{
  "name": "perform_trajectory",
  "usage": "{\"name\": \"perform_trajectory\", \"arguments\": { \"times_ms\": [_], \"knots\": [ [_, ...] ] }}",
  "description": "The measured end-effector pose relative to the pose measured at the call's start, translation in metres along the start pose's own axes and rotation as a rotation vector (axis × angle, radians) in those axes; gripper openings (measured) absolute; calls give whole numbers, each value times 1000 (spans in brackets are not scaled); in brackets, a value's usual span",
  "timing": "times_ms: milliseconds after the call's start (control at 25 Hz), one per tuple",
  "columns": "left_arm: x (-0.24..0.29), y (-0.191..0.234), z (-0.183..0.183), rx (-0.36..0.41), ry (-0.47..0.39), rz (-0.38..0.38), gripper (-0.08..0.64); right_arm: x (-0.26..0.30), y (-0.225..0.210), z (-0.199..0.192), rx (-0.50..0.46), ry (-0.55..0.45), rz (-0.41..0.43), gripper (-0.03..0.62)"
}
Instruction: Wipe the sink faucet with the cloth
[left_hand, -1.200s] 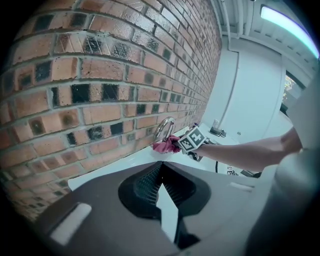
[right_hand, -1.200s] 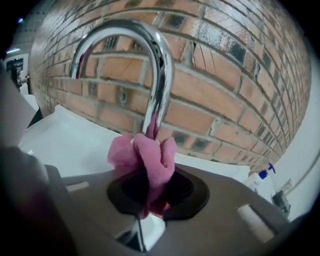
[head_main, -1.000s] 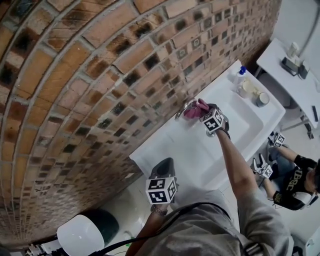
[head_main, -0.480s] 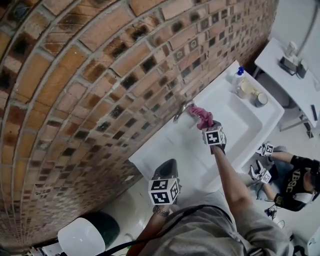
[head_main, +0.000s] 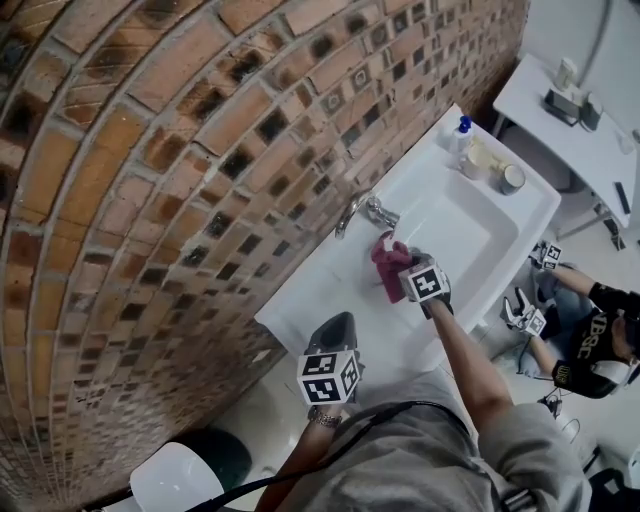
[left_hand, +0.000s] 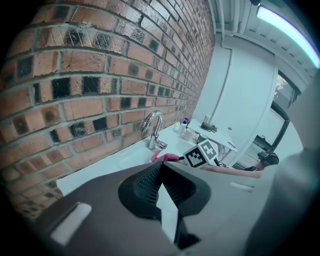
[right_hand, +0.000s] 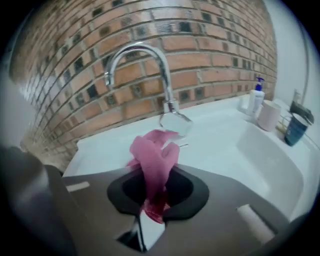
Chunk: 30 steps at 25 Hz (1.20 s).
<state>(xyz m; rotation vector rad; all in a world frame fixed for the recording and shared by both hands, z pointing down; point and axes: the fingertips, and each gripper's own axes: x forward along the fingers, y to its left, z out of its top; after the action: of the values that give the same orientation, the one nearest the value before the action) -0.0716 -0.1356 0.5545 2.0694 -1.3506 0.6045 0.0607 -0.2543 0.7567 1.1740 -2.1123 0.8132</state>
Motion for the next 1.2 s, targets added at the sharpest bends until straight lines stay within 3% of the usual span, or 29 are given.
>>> {"name": "perform_trajectory", "arguments": {
  "times_ms": [80, 200, 360, 520, 680, 720, 840, 1040, 1200],
  "knots": [
    [-2, 4, -1, -4, 1, 7, 18, 1, -24, 18, 84, -71, -54, 63],
    [-5, 9, -1, -12, 0, 17, 18, 7, -49, 63, 128, -178, -87, 63],
    [-12, 16, -1, -17, -1, 34, 18, 16, -66, 84, 174, -170, -103, 60],
    [-10, 23, -1, -23, 3, 45, 18, 15, -55, 106, 146, -211, -72, 57],
    [-3, 18, 2, -17, 10, 24, 18, 25, -32, 124, -60, -155, -98, 55],
    [-2, 15, 3, -14, 11, 17, 18, 28, -35, 126, -70, -143, -99, 55],
    [-2, 10, 6, -3, 11, 5, 18, 37, -47, 136, 12, -158, -42, 57],
    [-4, 18, 5, -2, 14, 20, 18, 35, -37, 155, -19, -244, 72, 55],
    [-5, 25, 5, -11, 9, 34, 18, 8, -21, 167, -2, -380, 170, 57]
  ]
}}
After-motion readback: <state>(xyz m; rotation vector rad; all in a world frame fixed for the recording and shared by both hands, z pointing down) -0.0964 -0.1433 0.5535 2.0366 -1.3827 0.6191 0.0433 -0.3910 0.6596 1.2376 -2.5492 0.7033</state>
